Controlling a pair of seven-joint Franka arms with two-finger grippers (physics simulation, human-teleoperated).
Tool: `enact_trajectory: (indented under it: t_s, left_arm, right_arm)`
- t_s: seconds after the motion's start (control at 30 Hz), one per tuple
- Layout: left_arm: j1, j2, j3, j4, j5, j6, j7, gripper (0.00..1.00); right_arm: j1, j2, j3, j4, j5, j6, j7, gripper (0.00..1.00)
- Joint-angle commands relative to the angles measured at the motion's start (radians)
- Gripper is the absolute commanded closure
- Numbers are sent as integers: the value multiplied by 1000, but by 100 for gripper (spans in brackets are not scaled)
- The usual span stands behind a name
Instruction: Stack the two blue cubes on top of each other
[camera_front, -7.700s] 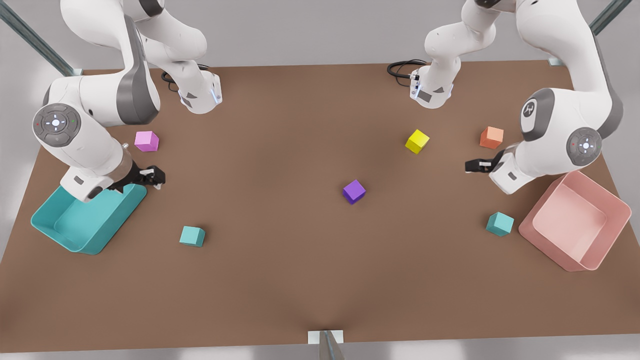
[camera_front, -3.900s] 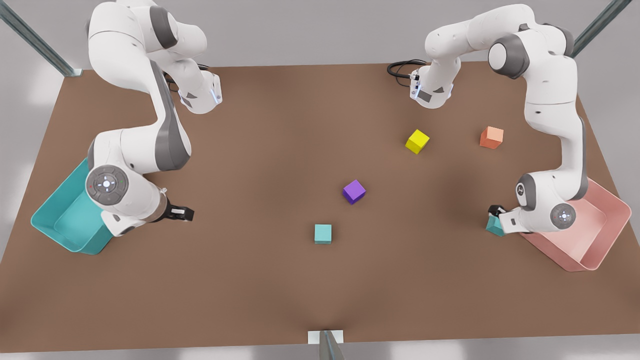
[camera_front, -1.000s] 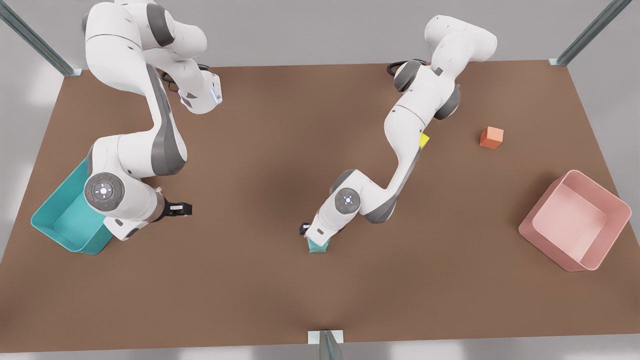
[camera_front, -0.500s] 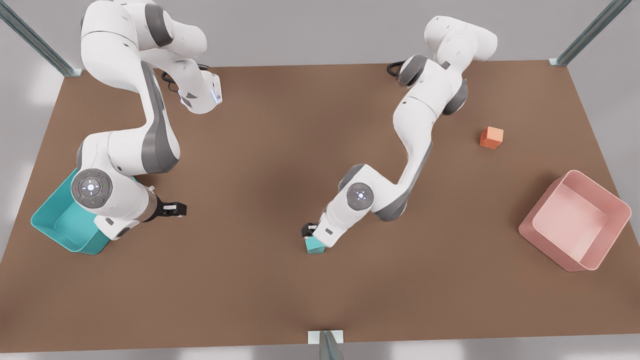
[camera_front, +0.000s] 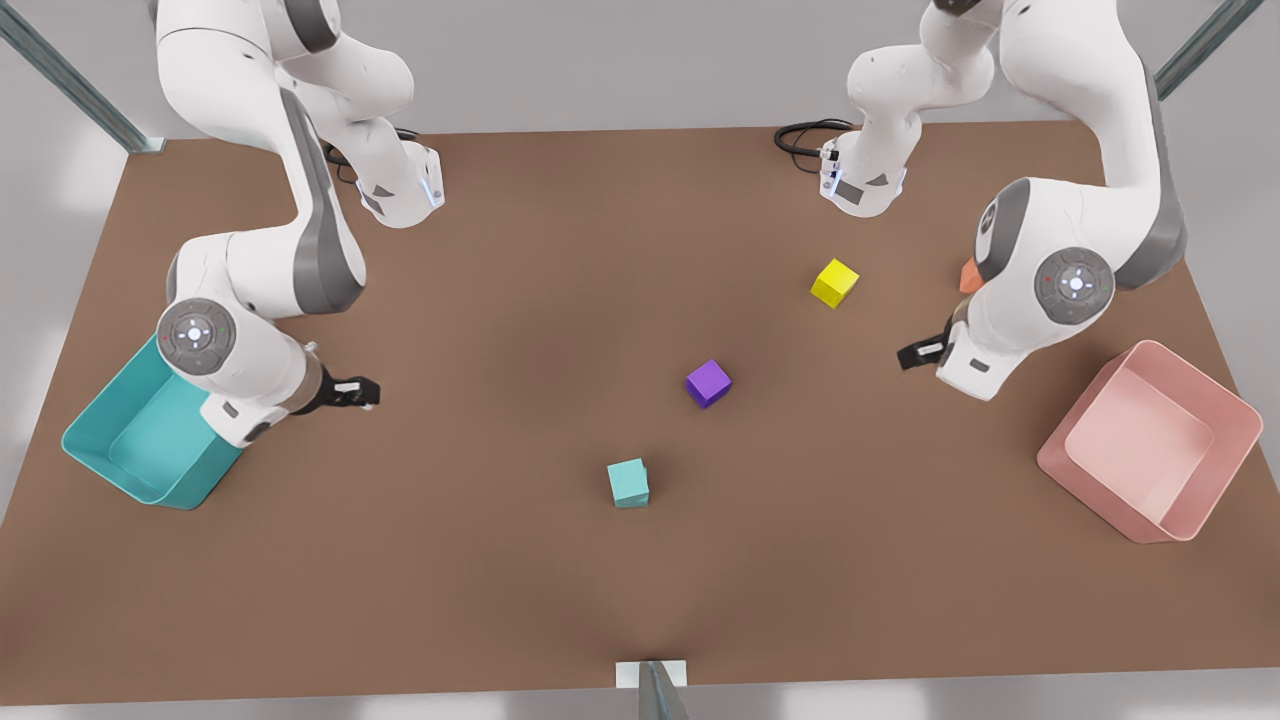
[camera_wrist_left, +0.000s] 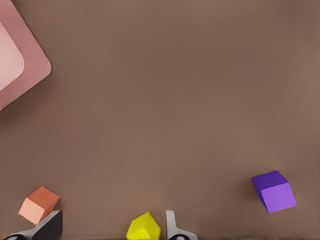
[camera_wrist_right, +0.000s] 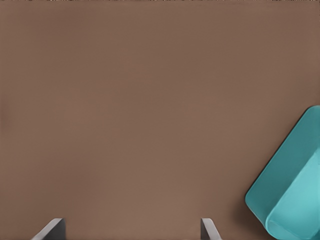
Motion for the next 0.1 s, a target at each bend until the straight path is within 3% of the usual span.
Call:
enact_trajectory:
  t_s: [0.0, 0.07]
  left_arm:
    - [-2, -1, 6, 12, -40, -87, 334, 0]
    - [-2, 3, 6, 12, -57, -87, 334, 0]
  right_arm:
    - [1, -3, 0, -6, -12, 47, -12, 0]
    - [1, -7, 0, -10, -10, 47, -24, 0]
